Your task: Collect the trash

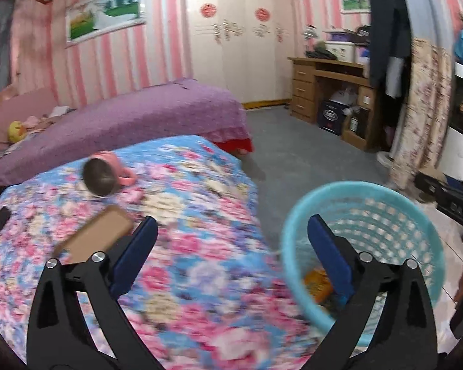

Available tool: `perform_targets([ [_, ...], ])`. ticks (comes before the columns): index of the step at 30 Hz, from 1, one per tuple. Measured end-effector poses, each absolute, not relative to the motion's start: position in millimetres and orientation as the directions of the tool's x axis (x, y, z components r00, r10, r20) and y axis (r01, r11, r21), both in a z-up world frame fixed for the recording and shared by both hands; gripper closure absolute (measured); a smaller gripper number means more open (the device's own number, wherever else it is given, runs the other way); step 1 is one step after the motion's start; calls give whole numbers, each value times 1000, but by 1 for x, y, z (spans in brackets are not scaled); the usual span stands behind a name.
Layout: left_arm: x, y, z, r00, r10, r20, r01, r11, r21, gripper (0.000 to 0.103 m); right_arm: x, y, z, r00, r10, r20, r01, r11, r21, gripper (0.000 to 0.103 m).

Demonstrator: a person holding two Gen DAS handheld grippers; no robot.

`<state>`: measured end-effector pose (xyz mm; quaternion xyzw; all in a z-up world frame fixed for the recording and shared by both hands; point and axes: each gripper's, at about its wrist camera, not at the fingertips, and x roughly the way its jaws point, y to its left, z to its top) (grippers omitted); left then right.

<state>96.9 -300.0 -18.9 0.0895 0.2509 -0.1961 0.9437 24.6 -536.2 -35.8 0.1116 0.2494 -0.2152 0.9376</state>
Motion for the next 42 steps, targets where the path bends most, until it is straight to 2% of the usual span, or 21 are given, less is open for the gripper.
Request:
perform_targets([
  [1,99,-293,-17,804,-315,-504,401,913,68,6,26,-534,-36,784,-345,-516,455,885,101,50],
  [4,105,-267,-10,815,-294,-500,363,931,43,6,32,-525,-38,781,-340,-523,449,888,93,19],
  [6,105,-249,-6,824,-272,-497,334,942,37,6,35,-518,-39,780,-341,-524,445,892,82,18],
  [8,100,-232,-3,835,-250,-490,308,951,41,6,37,-512,-39,774,-352,-526,455,887,77,8],
  [9,97,-226,-2,839,-244,-487,302,952,43,6,37,-510,-39,772,-355,-526,460,885,78,7],
  [12,86,-204,2,849,-224,-479,287,956,61,6,35,-503,-33,775,-347,-528,460,883,96,7],
  [17,63,-158,9,860,-198,-471,249,967,49,6,22,-482,-8,829,-305,-469,422,891,167,4],
  [27,23,-79,20,883,-156,-442,187,982,28,5,1,-404,28,895,-237,-378,325,927,186,4],
  [37,7,-34,0,884,-87,-460,105,994,15,5,-14,-317,19,919,-145,-368,205,970,132,4],
  [42,5,-23,-12,885,-65,-461,78,997,10,5,-12,-280,0,907,-104,-409,148,986,79,5],
])
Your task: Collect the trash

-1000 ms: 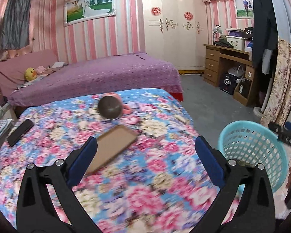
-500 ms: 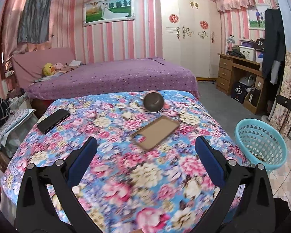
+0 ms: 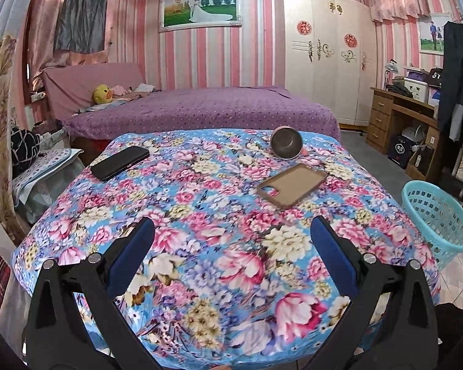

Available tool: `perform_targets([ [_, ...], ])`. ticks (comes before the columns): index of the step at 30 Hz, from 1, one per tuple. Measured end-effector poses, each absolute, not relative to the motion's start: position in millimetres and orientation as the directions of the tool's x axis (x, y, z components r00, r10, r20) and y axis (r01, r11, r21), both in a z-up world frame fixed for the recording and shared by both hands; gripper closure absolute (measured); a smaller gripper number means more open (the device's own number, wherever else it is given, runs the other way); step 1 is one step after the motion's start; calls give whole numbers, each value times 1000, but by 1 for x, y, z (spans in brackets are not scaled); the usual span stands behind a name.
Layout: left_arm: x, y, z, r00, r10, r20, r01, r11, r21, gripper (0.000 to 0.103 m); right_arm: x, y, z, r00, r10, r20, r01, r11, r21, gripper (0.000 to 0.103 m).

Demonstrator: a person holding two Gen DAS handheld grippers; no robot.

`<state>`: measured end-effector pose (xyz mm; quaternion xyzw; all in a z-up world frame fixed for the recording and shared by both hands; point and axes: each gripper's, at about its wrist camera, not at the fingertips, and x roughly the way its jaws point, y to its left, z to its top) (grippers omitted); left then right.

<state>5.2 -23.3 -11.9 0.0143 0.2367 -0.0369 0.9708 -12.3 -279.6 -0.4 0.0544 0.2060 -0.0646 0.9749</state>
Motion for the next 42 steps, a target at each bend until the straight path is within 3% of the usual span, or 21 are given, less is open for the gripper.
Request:
perform_targets([
  [13,8,-19,-21,888,-57,-456,62,998,-3,5,-3,-249,-21,891,-154,-428,146,988,-51,4],
  [42,8,-28,-19,898,-71,-434,74,997,-10,5,-7,-250,-15,909,-131,-395,127,991,-35,4],
])
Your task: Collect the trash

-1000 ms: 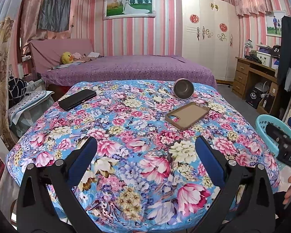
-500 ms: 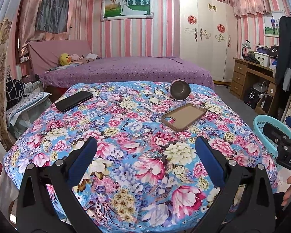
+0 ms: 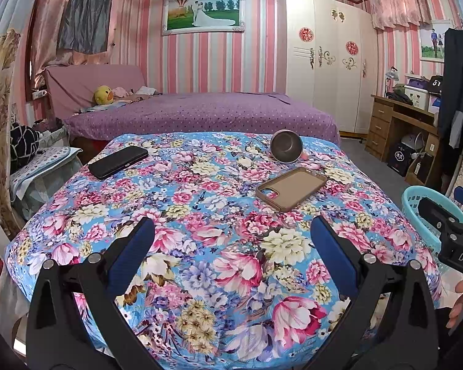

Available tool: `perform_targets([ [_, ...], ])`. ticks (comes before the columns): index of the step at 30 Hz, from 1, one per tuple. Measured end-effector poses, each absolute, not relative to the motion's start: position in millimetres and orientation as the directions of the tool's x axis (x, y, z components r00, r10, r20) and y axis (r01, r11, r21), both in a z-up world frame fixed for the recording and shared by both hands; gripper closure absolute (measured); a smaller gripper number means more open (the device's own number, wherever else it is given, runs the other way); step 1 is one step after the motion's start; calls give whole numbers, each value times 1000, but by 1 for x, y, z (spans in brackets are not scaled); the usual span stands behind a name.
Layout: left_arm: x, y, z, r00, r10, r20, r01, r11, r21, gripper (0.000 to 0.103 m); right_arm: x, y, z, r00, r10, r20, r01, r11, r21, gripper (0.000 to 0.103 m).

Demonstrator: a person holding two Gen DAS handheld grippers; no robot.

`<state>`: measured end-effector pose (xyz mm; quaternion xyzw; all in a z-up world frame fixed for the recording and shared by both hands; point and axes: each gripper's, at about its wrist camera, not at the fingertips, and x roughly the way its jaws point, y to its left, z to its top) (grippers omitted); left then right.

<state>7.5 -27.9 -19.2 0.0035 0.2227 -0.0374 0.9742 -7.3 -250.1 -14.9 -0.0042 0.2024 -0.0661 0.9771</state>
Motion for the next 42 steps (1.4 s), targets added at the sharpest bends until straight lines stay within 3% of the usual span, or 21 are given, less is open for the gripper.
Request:
perform_targets([
  [42,5,-24,-16,904,-75,-420,75,997,-16,5,-10,-255,-12,913,-134,-384,130,991,-37,4],
])
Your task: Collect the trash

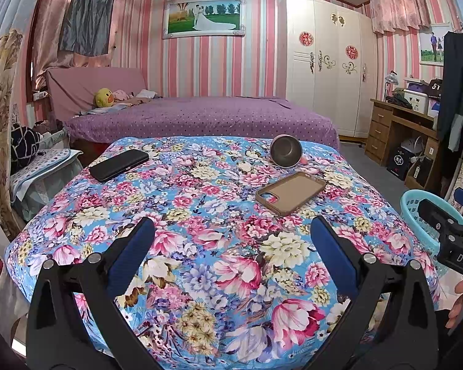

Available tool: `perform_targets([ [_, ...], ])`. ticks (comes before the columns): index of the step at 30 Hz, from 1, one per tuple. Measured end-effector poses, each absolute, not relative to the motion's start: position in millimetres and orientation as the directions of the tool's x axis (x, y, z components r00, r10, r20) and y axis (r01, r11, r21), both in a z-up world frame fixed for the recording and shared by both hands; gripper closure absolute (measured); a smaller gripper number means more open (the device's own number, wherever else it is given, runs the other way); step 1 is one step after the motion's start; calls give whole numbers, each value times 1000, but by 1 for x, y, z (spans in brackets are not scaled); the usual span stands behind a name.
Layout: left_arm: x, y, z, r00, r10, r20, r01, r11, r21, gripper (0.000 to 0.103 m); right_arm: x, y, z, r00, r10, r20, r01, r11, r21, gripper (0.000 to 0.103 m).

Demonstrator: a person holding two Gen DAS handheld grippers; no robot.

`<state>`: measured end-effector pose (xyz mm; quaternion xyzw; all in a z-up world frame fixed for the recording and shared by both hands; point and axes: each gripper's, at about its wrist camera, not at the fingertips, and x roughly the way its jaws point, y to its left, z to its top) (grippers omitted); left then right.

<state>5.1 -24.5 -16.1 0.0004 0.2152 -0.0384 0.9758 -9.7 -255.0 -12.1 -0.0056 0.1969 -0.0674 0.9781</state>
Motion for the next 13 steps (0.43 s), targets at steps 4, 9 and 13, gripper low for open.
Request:
perform_targets([
  [4,5,-25,-16,906,-73,-417,74,997,-14,5,-10,-255,-12,914,-135,-383,130,991,-38,4],
  [9,5,-26,-14,907,-74,-415,75,997,-13,5,-10,-255,-12,914,-135,-383,130,991,-38,4],
  [13,5,-25,-13,907,-74,-415,75,997,-15,5,-9,-255,-12,914,-136,-383,131,991,-40,4],
])
